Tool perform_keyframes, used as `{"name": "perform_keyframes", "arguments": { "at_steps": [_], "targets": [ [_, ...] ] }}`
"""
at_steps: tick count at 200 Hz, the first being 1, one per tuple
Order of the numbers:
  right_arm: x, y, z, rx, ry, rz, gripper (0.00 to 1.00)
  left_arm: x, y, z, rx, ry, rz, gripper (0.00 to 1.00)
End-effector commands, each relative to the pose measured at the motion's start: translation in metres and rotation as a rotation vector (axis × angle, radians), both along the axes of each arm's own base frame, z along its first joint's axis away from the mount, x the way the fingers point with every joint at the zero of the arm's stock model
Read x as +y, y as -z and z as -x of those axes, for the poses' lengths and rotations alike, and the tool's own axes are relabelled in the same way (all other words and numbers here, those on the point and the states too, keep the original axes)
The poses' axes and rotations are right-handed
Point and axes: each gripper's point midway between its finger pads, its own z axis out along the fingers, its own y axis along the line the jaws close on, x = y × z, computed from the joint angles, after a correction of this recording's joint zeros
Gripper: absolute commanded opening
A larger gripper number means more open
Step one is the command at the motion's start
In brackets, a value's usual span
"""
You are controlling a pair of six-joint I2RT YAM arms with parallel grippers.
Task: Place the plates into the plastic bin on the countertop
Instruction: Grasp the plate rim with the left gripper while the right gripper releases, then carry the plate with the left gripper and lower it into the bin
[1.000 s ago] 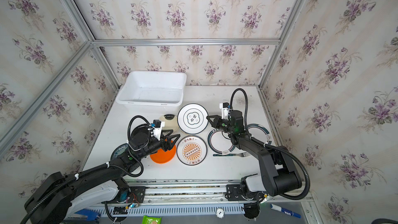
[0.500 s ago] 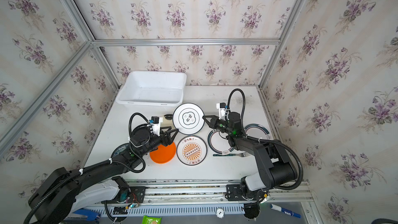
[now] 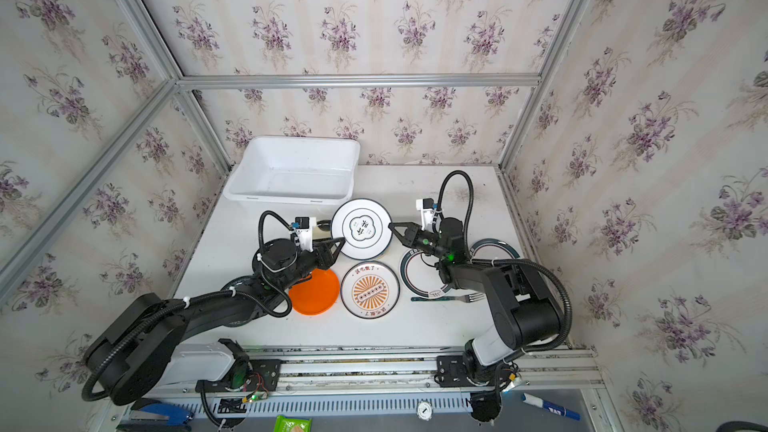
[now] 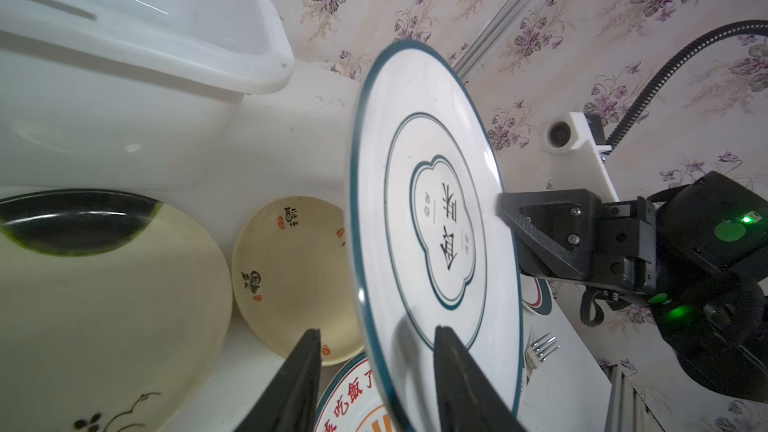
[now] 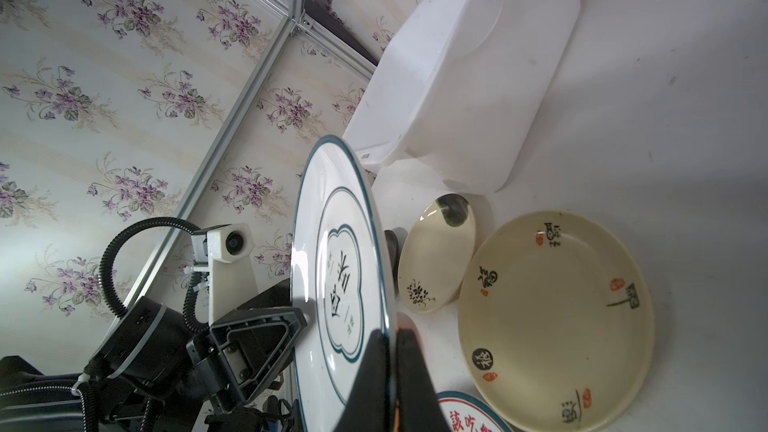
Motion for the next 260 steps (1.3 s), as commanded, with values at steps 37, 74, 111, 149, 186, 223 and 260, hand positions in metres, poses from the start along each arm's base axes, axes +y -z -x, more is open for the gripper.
{"name": "perform_keyframes", "arguments": {
  "at_steps": [37,74,111,149,186,223,260],
  "targets": [
    [0.002,-0.008,0.003,-0.070,-0.021,0.003,0.00,-0.022,-0.013,-0.005,0.004,0.084,0.090,0.00],
    [0.002,-0.004,0.001,-0.064,-0.019,0.018,0.13,-0.024,-0.018,-0.007,0.001,0.086,0.095,0.00],
    [0.000,-0.003,0.002,-0.071,-0.006,0.042,0.66,-0.024,-0.020,-0.009,-0.008,0.088,0.069,0.00],
    [-0.008,-0.002,0.005,-0.079,0.029,0.130,0.90,-0.019,-0.041,-0.019,-0.063,0.060,0.010,0.00],
    [-0.029,-0.005,0.010,-0.126,0.128,0.296,0.95,-0.009,-0.073,-0.039,-0.121,-0.006,-0.078,0.00],
    [-0.049,-0.006,0.025,-0.144,0.187,0.421,0.96,0.021,-0.101,-0.075,-0.093,-0.131,-0.094,0.00],
    [-0.061,-0.003,0.047,-0.138,0.203,0.470,0.95,0.060,-0.125,-0.115,-0.061,-0.240,-0.026,0.00]
  ]
}}
